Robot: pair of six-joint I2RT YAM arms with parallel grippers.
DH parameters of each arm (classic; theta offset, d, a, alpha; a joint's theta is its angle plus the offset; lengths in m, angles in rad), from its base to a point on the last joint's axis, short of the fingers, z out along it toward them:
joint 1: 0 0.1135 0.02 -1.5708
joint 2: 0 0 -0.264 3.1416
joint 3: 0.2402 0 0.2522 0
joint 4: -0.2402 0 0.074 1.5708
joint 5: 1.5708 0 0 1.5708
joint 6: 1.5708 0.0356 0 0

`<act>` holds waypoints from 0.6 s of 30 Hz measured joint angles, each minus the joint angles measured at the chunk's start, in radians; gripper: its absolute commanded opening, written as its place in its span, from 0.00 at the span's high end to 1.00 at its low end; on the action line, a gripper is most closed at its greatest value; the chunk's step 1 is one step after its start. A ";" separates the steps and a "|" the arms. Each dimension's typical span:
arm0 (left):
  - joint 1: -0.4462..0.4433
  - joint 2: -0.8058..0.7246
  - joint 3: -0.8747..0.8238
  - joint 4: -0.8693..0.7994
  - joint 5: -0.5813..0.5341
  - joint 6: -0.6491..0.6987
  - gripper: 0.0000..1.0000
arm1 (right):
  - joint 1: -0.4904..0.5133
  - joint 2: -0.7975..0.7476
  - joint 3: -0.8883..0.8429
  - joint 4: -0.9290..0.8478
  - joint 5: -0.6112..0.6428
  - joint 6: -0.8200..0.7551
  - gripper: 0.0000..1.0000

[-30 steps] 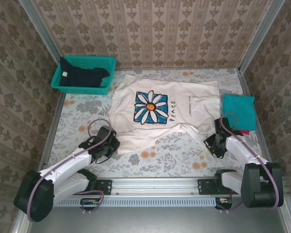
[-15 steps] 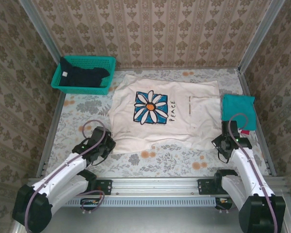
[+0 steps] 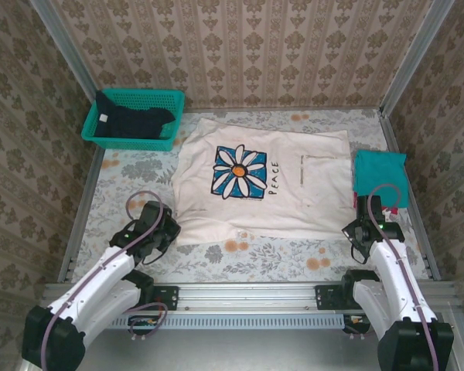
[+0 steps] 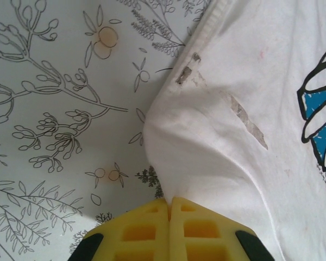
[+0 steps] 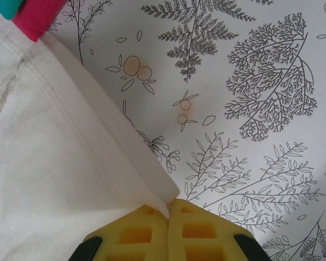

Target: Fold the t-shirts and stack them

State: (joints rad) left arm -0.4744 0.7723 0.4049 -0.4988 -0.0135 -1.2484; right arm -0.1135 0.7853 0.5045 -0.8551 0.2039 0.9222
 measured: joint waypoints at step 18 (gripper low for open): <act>0.201 0.362 0.386 0.036 0.098 0.333 1.00 | 0.000 0.299 0.277 0.178 0.005 -0.090 1.00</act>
State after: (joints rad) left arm -0.2729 1.1343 0.7910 -0.4629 0.0845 -0.9157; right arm -0.1135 1.0847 0.7811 -0.6773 0.2092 0.8318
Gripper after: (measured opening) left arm 0.050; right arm 0.042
